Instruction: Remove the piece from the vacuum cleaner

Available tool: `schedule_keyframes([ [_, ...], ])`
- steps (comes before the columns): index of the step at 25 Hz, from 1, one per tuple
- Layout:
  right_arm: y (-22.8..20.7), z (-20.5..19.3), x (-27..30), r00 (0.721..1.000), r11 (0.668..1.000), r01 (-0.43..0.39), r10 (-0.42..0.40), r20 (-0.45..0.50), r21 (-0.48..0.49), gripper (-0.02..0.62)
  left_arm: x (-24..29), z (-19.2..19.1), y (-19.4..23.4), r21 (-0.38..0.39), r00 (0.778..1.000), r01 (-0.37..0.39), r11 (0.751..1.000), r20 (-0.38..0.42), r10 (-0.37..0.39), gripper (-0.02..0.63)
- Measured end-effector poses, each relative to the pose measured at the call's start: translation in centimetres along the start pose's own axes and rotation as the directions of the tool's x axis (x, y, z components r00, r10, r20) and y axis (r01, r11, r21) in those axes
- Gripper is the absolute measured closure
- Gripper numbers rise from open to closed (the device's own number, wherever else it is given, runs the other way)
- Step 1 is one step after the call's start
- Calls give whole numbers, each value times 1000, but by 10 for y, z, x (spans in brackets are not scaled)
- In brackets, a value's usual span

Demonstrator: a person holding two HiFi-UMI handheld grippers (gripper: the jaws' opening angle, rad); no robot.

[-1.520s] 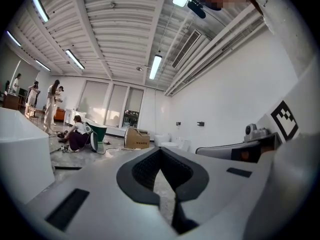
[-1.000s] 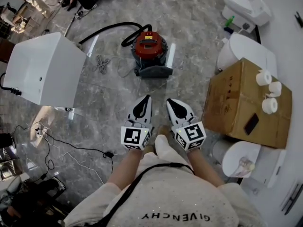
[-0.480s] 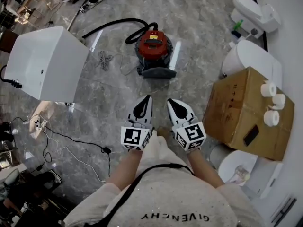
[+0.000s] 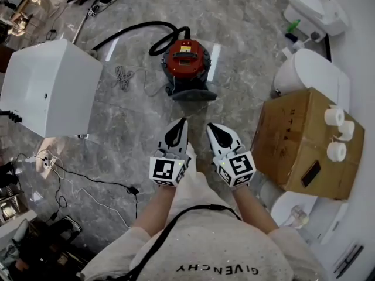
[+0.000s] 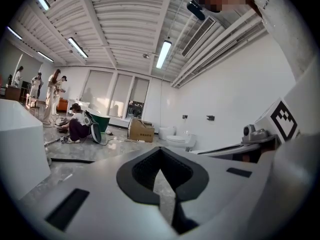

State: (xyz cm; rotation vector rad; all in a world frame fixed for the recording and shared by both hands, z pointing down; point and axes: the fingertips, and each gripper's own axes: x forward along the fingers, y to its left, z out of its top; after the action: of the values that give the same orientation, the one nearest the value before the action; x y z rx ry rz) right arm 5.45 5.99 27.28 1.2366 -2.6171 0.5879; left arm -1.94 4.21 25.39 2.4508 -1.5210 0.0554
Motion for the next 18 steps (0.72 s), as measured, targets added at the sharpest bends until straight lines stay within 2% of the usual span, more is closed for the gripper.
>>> schedule_keyframes([
  [7,-23,11,53,1000,1000,10,-10,-20,-18,581,39,-1,39,-23,1000,9,1000,-22,-10,586],
  [18,-43,10,114,996,1000,18,-19,-90,-20,582,91,-19,76,-62,993,82,995,-78,-87,584],
])
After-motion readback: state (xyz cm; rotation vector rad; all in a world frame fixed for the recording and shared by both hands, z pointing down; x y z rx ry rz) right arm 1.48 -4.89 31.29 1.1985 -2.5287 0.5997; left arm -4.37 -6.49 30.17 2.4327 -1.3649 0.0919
